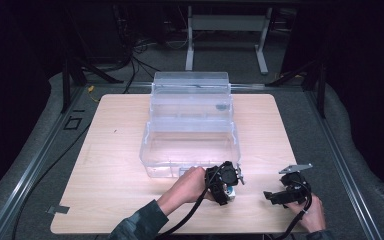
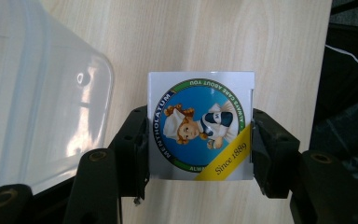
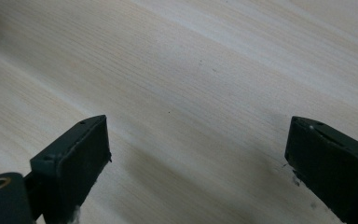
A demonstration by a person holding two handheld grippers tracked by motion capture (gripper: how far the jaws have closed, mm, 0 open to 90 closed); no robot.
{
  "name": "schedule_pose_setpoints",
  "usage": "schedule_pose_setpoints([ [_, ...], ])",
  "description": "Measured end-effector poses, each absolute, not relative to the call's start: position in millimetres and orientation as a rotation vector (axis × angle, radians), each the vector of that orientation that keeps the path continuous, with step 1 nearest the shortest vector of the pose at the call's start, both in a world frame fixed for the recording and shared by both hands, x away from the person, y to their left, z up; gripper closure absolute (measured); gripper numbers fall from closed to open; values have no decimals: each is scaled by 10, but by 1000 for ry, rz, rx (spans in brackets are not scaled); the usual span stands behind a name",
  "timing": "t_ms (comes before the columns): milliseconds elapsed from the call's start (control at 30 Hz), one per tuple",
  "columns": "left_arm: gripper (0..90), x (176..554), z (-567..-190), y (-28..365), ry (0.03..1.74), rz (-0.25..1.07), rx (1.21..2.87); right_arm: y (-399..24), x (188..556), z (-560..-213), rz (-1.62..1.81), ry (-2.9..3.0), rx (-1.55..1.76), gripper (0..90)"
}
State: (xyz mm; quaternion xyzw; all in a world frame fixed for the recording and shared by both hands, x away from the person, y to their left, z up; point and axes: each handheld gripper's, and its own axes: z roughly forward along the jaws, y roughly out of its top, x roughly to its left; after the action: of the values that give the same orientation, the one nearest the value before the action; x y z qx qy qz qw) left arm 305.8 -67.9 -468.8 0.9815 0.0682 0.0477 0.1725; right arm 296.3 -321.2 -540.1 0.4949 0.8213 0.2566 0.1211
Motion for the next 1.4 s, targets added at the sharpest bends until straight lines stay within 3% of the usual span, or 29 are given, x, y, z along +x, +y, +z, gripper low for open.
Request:
schedule_pose_setpoints([
  [667, 450, 3152, -4945, -811, 262, 134, 2780, -3205, 2968, -5412, 734, 2403, 1443, 61],
  [700, 439, 3154, -4947, -810, 265, 136, 2782, -3202, 2967, -5412, 734, 2402, 1446, 61],
  [833, 255, 3145, -4903, -785, 287, 144, 2769, -3205, 2968, -5414, 730, 2407, 1447, 60],
  [967, 162, 3104, -4783, -707, 284, 156, 2741, -3203, 2970, -5418, 733, 2413, 1449, 61],
  [1400, 132, 2871, -4538, -259, 314, 191, 2696, -3160, 2965, -5395, 738, 2429, 1456, 56],
])
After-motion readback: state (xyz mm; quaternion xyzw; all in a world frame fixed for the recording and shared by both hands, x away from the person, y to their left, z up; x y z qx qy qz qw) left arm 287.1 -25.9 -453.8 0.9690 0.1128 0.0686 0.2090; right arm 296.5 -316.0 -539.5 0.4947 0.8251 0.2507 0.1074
